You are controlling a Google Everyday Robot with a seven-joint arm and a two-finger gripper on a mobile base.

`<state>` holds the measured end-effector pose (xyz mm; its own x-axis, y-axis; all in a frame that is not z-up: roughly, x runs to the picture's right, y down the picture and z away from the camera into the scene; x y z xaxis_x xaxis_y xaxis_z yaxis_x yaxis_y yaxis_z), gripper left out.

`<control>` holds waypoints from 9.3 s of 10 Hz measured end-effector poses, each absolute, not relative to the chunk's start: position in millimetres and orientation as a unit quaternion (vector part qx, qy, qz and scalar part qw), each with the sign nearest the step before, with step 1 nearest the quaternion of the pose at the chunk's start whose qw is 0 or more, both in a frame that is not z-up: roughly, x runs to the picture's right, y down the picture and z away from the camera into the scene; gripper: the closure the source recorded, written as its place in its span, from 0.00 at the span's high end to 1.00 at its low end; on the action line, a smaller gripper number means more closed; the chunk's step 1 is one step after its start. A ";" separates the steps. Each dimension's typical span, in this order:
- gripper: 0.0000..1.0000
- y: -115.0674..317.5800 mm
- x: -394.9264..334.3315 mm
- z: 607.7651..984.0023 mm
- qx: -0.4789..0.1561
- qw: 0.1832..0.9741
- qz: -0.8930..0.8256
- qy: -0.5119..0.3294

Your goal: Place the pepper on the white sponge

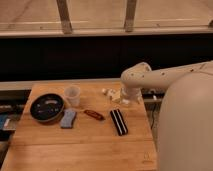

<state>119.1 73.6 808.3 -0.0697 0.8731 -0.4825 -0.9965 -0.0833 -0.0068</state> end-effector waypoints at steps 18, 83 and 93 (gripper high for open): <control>0.80 73.6 119.1 808.3 -0.186 0.656 0.712 0.166; 0.00 172.0 -218.8 819.4 -0.385 0.902 0.190 0.046; 0.77 171.9 -227.4 826.1 -0.382 0.906 0.177 0.052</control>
<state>-227.4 171.9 826.1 0.9317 0.2815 -0.2296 -0.3609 0.6456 -0.6730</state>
